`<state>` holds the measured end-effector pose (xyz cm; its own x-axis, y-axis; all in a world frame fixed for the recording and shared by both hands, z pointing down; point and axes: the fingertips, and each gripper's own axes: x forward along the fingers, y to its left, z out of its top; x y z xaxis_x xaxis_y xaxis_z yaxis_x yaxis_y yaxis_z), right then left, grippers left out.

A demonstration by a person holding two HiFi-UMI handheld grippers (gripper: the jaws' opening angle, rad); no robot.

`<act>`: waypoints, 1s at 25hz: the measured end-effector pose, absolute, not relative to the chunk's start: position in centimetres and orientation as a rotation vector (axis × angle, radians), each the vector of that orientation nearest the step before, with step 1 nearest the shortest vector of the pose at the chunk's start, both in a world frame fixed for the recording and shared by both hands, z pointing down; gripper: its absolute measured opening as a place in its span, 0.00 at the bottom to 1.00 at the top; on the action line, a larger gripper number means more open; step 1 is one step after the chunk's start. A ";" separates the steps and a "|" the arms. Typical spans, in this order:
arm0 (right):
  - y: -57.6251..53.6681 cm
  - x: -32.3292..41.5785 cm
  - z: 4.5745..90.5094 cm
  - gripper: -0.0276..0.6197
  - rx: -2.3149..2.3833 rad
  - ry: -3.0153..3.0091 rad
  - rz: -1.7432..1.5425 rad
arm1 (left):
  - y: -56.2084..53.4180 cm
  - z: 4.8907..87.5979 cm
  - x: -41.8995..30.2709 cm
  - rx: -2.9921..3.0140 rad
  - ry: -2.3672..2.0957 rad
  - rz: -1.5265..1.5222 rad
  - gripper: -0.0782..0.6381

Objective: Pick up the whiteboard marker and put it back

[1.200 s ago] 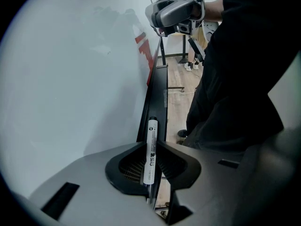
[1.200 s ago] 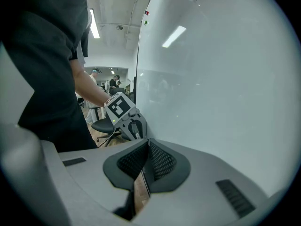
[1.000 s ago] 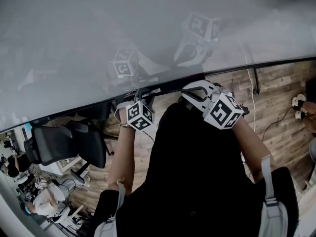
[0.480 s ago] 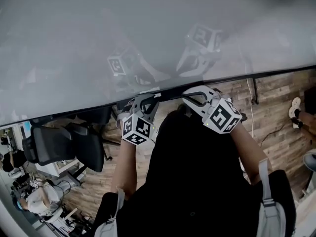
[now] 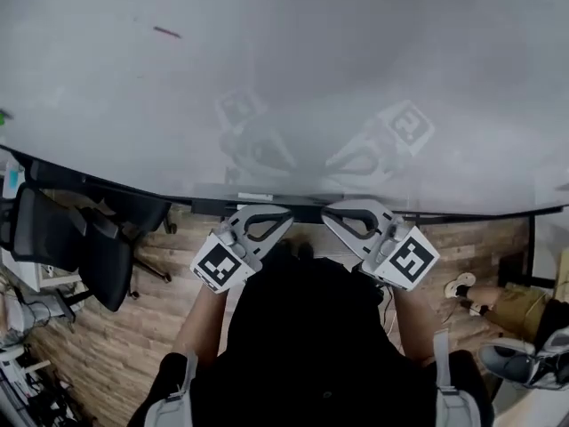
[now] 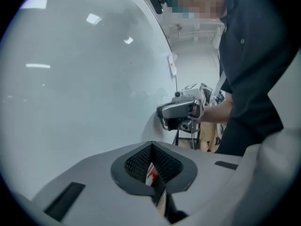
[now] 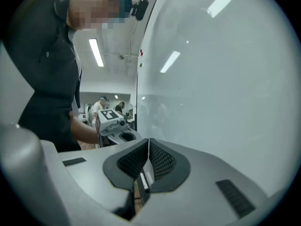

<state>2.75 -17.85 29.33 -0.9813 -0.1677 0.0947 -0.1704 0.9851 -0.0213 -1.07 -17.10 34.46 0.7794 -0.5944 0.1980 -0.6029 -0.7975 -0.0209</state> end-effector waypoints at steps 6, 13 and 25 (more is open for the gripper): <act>-17.7 4.6 27.6 0.07 0.221 -3.097 0.051 | -15.6 28.7 -2.6 2.854 -0.883 -0.221 0.13; -16.3 6.4 28.7 0.07 0.241 -3.133 0.156 | -12.0 29.8 -2.0 2.824 -0.808 -0.196 0.13; -10.1 1.5 28.8 0.07 0.313 -3.144 0.273 | -5.9 26.9 -6.3 2.917 -0.721 -0.206 0.12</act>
<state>1.50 -10.12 28.76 -0.9801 -0.1981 -0.0125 -0.1929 0.9657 -0.1738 -6.33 -5.95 26.95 0.8767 -0.4704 -0.1009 -0.4527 -0.8776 0.1578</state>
